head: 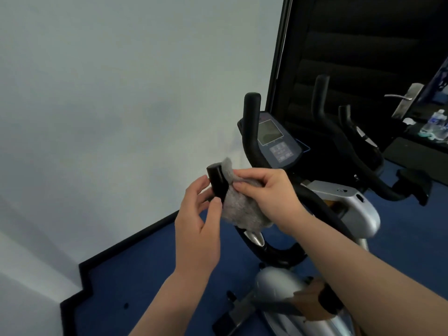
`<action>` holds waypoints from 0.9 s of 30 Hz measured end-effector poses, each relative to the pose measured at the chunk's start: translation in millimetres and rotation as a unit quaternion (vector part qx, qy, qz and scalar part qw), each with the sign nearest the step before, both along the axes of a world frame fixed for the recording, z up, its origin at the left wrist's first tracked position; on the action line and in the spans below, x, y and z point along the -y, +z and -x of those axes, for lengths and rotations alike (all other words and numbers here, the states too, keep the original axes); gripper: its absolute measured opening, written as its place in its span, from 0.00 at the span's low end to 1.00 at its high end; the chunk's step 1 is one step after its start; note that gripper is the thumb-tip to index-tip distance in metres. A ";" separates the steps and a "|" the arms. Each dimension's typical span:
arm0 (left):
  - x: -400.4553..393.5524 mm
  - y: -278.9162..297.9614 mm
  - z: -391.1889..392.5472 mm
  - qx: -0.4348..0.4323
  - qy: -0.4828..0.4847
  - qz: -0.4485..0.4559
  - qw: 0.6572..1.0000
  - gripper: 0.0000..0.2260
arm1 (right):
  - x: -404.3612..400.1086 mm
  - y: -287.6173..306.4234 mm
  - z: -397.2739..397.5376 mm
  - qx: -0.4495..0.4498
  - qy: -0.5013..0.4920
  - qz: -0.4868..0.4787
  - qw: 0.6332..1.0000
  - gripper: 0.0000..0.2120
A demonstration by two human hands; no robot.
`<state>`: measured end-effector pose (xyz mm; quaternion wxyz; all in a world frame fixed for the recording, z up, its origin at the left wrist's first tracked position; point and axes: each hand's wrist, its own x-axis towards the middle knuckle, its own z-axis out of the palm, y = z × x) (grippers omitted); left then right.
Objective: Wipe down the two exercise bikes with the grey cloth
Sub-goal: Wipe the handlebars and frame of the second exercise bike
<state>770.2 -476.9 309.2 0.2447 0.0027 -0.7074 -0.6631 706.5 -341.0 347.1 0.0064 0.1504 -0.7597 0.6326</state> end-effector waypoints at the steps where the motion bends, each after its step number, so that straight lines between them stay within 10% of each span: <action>1: 0.0 -2.1 -2.8 0.005 -0.003 0.008 1.000 0.17 | -4.0 -3.1 -2.1 0.004 -0.007 -0.033 0.999 0.10; 9: -1.3 -8.5 -10.3 0.022 -0.014 0.033 0.999 0.21 | 16.8 11.2 3.4 0.033 -0.016 0.001 0.999 0.14; 19: -28.2 -30.7 -24.8 -0.056 -0.035 0.169 0.983 0.19 | -42.9 -13.8 -37.3 0.105 0.024 -0.256 0.961 0.09; 27: -46.2 -33.0 -14.3 -0.057 0.006 0.221 0.974 0.18 | -73.3 -7.8 -50.0 -0.016 0.104 -0.477 0.873 0.09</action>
